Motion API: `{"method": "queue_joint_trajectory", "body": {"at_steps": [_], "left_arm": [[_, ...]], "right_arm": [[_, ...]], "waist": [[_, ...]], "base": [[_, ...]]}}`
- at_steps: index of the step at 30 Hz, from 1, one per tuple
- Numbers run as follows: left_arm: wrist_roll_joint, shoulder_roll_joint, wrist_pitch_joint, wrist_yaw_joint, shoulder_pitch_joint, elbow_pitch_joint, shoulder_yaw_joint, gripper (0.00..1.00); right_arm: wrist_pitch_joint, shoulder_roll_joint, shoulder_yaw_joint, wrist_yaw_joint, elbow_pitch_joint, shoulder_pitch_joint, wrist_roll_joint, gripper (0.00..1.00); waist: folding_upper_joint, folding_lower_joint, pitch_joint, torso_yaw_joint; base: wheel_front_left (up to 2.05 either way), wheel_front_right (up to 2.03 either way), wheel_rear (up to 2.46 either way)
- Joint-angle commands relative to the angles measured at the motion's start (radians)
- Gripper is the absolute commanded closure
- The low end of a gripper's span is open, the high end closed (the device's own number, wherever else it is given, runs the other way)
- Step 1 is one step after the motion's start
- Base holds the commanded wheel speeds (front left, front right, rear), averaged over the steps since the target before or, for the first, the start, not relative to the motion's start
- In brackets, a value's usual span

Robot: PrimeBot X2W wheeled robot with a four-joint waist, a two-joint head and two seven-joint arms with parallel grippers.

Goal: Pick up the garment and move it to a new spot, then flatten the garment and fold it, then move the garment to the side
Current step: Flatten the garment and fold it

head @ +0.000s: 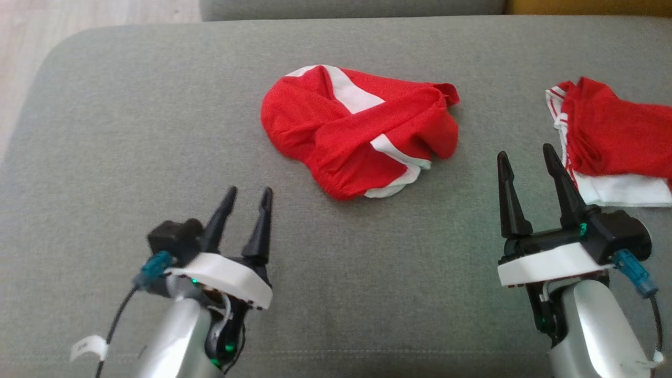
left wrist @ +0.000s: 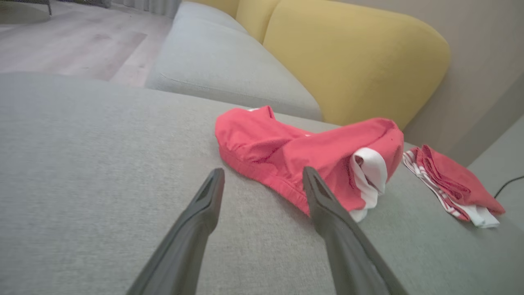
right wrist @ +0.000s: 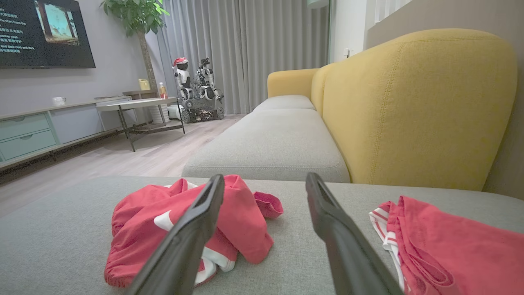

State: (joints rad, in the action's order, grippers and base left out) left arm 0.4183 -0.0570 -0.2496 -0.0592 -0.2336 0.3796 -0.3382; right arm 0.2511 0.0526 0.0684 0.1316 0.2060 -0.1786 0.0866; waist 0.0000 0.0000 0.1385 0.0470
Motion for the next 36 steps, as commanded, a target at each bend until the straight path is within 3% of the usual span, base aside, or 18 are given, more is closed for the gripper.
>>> {"method": "queue_joint_trajectory", "body": {"at_steps": [1,10,18,31,32,33,36], "left_arm": [[-0.003,-0.002,-0.012,-0.009,-0.053,-0.013,0.018,0.0],[0.109,0.006,0.089,-0.05,-0.154,0.145,-0.108,0.0],[0.245,0.007,0.145,-0.027,-0.236,0.253,-0.173,0.0],[0.317,0.007,0.039,-0.031,-0.346,0.355,-0.248,0.0],[0.313,0.007,0.031,-0.031,-0.356,0.361,-0.252,0.7],[0.306,0.007,0.022,-0.03,-0.366,0.366,-0.255,1.0],[0.279,0.002,0.002,-0.019,-0.389,0.38,-0.251,1.0]], "right_arm": [[0.011,-0.002,0.027,-0.001,-0.032,-0.036,-0.003,0.0],[0.011,-0.002,0.044,-0.001,-0.039,-0.057,0.009,0.0],[0.011,-0.002,0.047,-0.001,-0.046,-0.076,0.014,0.0],[0.011,-0.002,0.05,-0.001,-0.052,-0.083,0.018,0.0],[0.011,-0.002,0.051,-0.001,-0.052,-0.085,0.018,0.0],[0.011,-0.002,0.051,-0.001,-0.052,-0.086,0.017,0.0],[0.011,-0.002,0.049,-0.001,-0.05,-0.085,0.017,0.0]], "waist": [[0.0,0.0,0.008,-0.012],[0.0,0.0,0.053,-0.082],[0.0,0.0,0.099,-0.136],[0.0,0.0,0.123,-0.157],[0.0,0.0,0.123,-0.156],[0.0,0.0,0.123,-0.155],[0.0,0.0,0.116,-0.148]], "base": [[0.0,0.0,0.0],[0.0,0.0,0.0],[0.0,0.0,0.0],[0.0,0.0,0.0],[0.0,0.0,0.0],[0.0,0.0,0.0],[0.0,0.0,0.0]]}}
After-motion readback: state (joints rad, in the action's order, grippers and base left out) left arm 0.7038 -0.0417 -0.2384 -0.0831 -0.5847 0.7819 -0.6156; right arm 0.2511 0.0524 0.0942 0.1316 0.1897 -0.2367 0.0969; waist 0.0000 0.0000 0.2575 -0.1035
